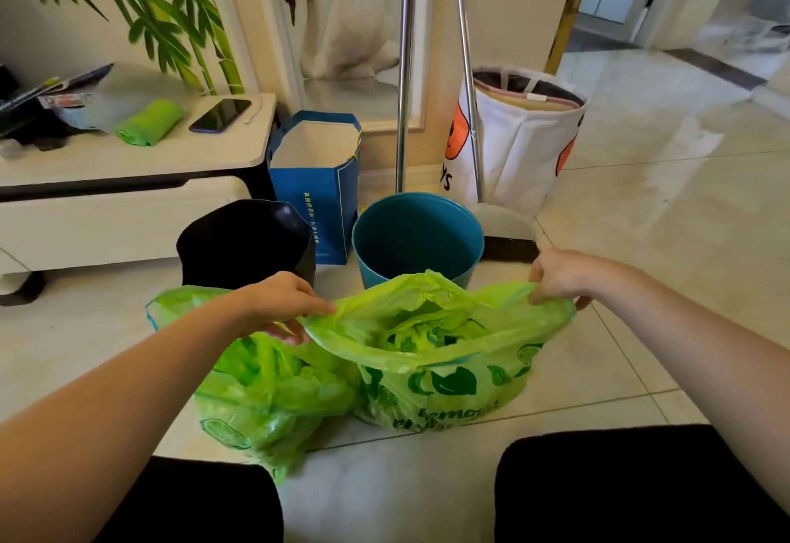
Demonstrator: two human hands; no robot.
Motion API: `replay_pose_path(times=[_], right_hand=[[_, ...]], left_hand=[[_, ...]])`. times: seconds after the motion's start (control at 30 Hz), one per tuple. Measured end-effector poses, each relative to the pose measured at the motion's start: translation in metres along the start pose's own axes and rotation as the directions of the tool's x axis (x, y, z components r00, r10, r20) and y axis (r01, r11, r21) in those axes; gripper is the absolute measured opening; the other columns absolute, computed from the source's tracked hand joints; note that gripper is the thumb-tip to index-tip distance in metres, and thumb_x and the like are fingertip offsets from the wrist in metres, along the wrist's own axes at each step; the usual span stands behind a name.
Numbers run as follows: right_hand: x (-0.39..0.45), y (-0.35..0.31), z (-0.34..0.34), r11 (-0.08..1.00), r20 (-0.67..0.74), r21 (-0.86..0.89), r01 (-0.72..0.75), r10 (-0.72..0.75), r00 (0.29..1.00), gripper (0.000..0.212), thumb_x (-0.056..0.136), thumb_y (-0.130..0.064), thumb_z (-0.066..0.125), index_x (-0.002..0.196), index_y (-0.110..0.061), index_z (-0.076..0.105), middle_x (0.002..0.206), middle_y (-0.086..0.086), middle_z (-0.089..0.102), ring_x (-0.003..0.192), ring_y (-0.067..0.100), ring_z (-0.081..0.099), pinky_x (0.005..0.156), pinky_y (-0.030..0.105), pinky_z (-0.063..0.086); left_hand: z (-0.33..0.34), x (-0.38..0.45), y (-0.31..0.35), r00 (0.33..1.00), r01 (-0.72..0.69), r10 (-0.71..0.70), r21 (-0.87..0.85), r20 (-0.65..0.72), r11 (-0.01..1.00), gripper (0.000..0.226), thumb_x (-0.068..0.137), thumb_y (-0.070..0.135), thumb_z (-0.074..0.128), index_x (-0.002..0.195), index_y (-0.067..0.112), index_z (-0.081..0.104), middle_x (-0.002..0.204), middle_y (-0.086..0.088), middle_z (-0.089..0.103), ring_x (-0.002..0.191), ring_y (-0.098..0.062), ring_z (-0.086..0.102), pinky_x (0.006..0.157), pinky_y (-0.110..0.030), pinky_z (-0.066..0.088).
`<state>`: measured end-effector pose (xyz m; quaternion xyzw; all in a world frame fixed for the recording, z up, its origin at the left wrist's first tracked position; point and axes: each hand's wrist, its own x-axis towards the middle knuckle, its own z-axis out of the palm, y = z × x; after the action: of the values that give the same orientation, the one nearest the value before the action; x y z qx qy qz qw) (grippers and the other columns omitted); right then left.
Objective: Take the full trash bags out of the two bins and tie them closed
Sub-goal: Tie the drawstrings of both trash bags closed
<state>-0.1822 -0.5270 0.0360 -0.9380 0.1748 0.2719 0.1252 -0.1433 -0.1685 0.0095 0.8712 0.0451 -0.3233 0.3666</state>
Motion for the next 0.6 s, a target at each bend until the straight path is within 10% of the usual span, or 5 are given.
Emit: replay_pose_path(times=[0.17,0.43,0.6], right_hand=[[0.002,-0.003,0.0,0.991,-0.063,0.047,0.124,-0.121,0.991,0.014,0.081,-0.023,0.072,0.093,-0.016,0.069,0.092,0.008,0.069,0.078,0.02,0.063,0.054,0.025,0.051],[0.009,-0.005,-0.004,0.946,-0.324,0.163,0.281,-0.218,0.921,0.033,0.094,-0.022,0.051,0.065,-0.008,0.052,0.06,0.013,0.052,0.053,0.028,0.065,0.057,0.034,0.054],[0.012,0.0,-0.009,0.971,-0.369,0.195,0.136,-0.056,0.928,0.025,0.092,-0.009,0.045,0.076,0.002,0.062,0.073,0.021,0.061,0.056,0.037,0.067,0.053,0.042,0.06]], left_hand=[[0.008,0.008,0.003,0.996,-0.057,0.056,-0.011,-0.074,0.998,0.015,0.088,0.013,0.065,0.092,-0.002,0.066,0.077,-0.01,0.064,0.058,-0.017,0.061,0.053,-0.027,0.056],[0.019,0.0,0.007,0.985,0.009,-0.016,0.043,0.174,0.999,0.033,0.082,0.026,0.073,0.102,0.0,0.068,0.086,-0.013,0.073,0.07,-0.02,0.069,0.063,-0.028,0.058],[0.008,0.004,0.016,0.99,-0.084,0.086,0.027,-0.111,0.996,0.014,0.087,0.006,0.066,0.098,-0.003,0.067,0.075,-0.016,0.064,0.053,-0.019,0.062,0.046,-0.023,0.055]])
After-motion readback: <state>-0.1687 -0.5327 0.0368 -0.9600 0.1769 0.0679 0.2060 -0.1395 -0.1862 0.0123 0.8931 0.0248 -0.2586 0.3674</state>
